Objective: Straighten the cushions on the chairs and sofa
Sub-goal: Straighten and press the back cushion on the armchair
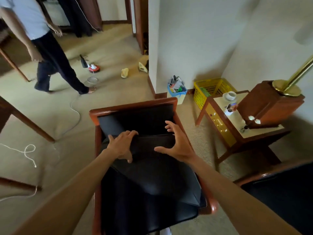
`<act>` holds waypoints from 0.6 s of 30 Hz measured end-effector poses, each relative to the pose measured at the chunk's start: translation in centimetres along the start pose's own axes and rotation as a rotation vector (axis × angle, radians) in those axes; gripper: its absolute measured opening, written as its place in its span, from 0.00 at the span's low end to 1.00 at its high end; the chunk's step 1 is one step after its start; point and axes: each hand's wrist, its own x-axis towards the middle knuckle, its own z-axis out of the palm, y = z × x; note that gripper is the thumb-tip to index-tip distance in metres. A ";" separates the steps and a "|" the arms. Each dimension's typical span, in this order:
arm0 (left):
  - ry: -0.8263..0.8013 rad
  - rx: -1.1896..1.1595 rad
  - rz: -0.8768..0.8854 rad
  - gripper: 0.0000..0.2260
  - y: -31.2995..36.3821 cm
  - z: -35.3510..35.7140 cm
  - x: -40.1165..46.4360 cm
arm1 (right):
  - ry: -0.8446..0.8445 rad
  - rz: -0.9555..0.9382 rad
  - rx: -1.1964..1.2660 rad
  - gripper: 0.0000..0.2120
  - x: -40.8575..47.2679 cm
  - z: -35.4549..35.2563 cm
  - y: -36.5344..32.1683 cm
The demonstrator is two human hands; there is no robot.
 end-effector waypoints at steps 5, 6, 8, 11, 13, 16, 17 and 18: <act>0.041 -0.083 0.300 0.54 3.8 1.1 1.9 | 0.176 0.297 0.254 0.40 -3.3 1.4 3.6; 0.055 -0.083 0.304 0.54 4.4 1.2 2.4 | 0.149 0.331 0.304 0.41 -3.8 1.2 4.4; 0.053 -0.086 0.310 0.52 4.8 1.0 3.4 | 0.064 0.372 0.345 0.47 -4.6 0.4 5.7; 0.035 -0.086 0.321 0.52 4.6 0.5 4.4 | -0.073 0.429 0.278 0.59 -6.6 -0.1 7.5; 0.024 -0.081 0.331 0.52 5.0 0.4 4.6 | -0.072 0.472 0.161 0.59 -8.4 0.5 8.9; 0.038 -0.092 0.335 0.51 4.8 0.1 4.7 | -0.013 0.500 -0.006 0.42 -8.6 0.9 9.5; 0.060 -0.120 0.328 0.51 4.2 -0.3 4.6 | -0.025 0.488 -0.055 0.40 -7.9 0.6 9.1; 0.081 -0.154 0.317 0.50 3.4 -0.8 4.4 | -0.058 0.477 -0.108 0.39 -7.1 0.4 8.5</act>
